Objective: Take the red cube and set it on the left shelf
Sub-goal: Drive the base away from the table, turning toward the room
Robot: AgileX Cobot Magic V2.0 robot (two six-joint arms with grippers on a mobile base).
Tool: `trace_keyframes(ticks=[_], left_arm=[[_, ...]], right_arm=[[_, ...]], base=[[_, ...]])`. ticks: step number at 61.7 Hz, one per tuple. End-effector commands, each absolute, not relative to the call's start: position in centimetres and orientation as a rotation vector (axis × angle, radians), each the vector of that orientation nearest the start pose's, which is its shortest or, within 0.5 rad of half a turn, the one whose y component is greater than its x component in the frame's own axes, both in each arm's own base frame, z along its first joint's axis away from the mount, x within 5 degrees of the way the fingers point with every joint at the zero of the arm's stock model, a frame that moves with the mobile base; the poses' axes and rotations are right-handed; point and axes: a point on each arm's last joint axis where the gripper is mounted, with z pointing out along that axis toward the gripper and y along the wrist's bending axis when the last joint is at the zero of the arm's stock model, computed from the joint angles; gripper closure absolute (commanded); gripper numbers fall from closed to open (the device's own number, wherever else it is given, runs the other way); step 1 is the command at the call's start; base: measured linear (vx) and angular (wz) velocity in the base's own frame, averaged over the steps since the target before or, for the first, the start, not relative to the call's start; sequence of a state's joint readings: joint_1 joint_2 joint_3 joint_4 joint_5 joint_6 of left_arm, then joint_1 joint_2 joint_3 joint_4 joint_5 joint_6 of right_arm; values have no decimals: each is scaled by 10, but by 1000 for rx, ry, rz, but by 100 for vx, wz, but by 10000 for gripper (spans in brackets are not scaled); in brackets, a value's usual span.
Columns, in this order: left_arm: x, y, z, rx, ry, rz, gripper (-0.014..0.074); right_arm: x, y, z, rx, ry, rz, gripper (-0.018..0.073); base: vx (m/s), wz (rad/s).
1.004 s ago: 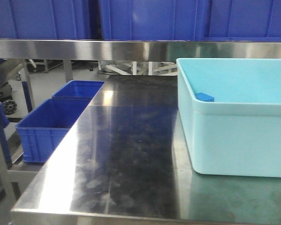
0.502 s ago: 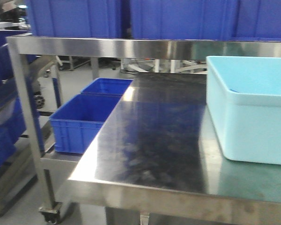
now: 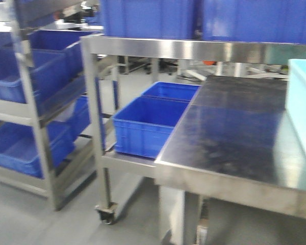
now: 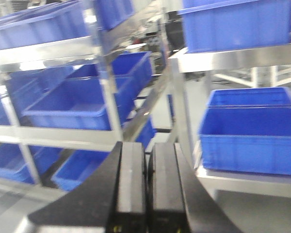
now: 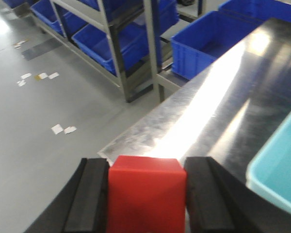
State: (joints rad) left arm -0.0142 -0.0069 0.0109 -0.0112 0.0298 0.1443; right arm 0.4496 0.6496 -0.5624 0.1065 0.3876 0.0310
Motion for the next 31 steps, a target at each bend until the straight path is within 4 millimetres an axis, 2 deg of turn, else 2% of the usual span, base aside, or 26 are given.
trace_keyframes(ticks=[1,31], left_arm=[[57,-1,208,108,1445,89,491],[57,-1,208,108,1445,89,491]], right_arm=[[120,62,330,-320,1829,436,501],[120,62,330,-320,1829,436,501]], base=[[-12,28],[-13,43]])
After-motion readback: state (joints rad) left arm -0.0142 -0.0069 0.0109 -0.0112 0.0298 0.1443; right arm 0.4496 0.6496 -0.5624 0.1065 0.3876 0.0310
